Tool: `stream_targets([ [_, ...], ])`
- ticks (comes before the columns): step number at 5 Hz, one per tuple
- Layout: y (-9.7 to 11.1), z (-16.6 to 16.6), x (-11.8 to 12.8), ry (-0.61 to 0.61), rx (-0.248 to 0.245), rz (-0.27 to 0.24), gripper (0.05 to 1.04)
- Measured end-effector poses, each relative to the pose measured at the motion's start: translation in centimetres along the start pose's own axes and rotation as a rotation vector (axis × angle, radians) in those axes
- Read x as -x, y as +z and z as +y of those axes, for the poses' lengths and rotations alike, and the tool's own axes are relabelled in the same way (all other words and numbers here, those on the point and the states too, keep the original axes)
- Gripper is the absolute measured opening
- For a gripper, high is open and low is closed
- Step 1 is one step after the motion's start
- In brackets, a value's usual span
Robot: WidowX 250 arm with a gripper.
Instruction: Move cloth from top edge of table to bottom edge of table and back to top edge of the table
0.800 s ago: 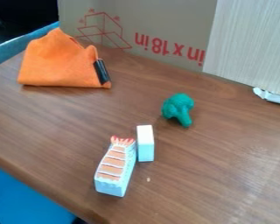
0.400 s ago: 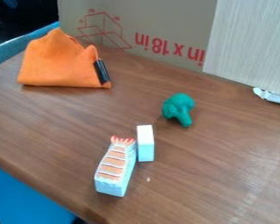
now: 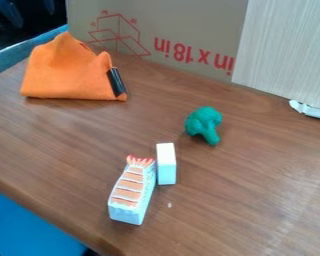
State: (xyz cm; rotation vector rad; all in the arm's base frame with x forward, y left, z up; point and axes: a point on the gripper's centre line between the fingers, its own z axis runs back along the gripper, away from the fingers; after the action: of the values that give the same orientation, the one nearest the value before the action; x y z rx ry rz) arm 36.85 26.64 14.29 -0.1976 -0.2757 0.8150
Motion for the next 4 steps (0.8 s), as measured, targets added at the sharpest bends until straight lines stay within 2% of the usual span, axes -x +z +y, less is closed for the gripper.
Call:
stream_targets([
  [1,-2.3,0.1,0.2,-0.039,-0.063,-0.032,0.999],
  [2,-3.1,-0.2,0.3,-0.072,-0.127,-0.046,0.999],
  [3,-4.9,-0.5,1.5,-0.101,-0.140,-0.023,0.999],
  [4,-5.8,-0.1,2.0,-0.098,-0.149,-0.017,0.999],
])
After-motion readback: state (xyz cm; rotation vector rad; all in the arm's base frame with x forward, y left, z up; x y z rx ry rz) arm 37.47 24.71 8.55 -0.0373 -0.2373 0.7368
